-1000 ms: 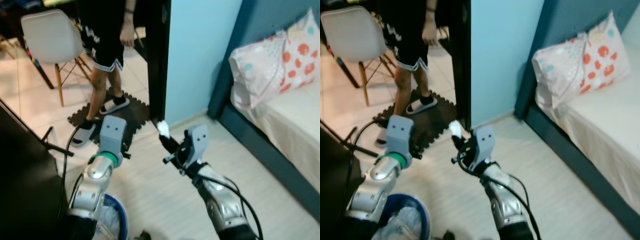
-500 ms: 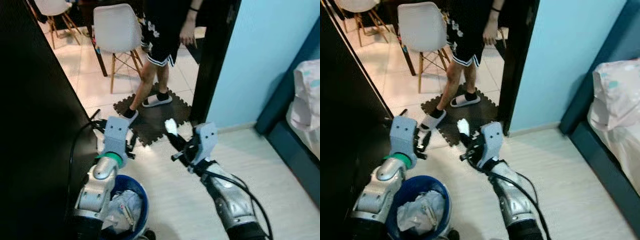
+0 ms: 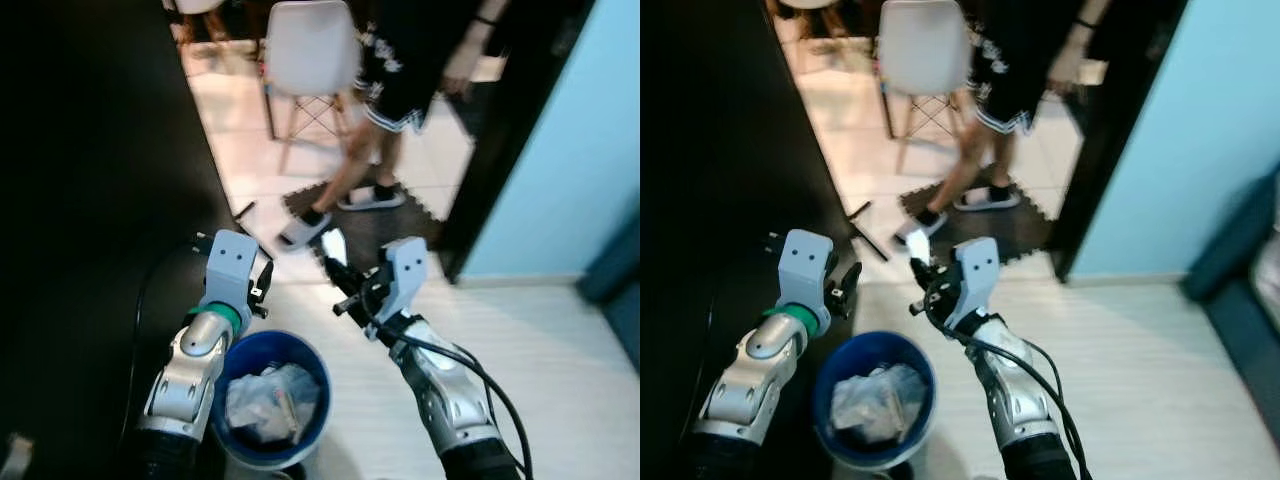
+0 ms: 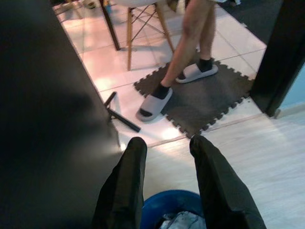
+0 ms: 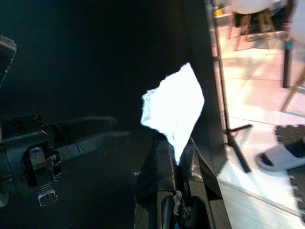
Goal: Clean up the room
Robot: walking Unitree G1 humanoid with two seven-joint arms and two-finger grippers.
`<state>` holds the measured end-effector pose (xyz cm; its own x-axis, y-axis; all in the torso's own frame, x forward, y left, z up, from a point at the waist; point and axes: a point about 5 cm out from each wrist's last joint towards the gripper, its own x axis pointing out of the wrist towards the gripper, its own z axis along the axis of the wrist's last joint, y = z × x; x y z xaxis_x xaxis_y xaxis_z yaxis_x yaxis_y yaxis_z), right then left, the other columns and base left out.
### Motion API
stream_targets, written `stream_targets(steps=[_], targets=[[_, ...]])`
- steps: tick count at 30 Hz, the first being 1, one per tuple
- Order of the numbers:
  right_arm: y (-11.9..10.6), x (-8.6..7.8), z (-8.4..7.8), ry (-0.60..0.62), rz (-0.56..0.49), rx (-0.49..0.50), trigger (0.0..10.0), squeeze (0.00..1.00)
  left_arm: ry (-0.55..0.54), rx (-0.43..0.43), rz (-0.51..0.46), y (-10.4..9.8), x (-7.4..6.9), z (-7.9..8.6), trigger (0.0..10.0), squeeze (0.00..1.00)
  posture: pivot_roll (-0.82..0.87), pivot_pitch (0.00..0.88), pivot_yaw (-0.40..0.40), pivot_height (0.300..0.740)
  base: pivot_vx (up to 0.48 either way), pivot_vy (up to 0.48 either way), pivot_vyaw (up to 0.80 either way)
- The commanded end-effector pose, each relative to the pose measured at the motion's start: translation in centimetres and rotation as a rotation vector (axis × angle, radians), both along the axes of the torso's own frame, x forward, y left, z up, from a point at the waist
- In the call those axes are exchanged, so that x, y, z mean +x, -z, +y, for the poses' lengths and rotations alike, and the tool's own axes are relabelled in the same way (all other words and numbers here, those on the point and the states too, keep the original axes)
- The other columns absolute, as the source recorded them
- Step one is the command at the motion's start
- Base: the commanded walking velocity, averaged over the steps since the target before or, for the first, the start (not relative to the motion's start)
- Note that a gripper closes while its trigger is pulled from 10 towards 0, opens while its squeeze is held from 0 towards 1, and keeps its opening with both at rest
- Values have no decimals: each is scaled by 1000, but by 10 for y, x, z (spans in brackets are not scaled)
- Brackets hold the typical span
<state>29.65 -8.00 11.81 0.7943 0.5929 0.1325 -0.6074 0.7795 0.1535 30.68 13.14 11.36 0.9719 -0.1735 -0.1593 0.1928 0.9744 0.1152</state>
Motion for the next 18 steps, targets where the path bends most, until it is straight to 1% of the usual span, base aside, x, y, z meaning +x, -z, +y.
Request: stream_targets(steps=[1,8,9,14,15,18], targets=[[-1,0,1,-11,2,19,10000,0,6,3,15,2,-1,0,10000,0,-104,0,112,740,0,0,756],[-3,1,3,-18,-2,24,10000,0,8,4,14,1,0,0,10000,0,-103,0,113,740,0,0,756],[-1,8,3,-1,11,5,10000,0,9,6,16,1,0,0,10000,0,-98,1,115,740,0,0,744],[1,14,3,10,22,-14,10000,0,11,6,19,1,-1,-1,10000,0,-96,5,115,740,0,0,744],[3,17,4,8,32,-27,10000,0,11,6,20,1,-2,-1,10000,0,-84,16,114,740,0,0,656],[5,22,7,-9,50,-40,10000,0,12,3,20,0,-6,1,10000,0,-61,41,111,740,0,0,275]])
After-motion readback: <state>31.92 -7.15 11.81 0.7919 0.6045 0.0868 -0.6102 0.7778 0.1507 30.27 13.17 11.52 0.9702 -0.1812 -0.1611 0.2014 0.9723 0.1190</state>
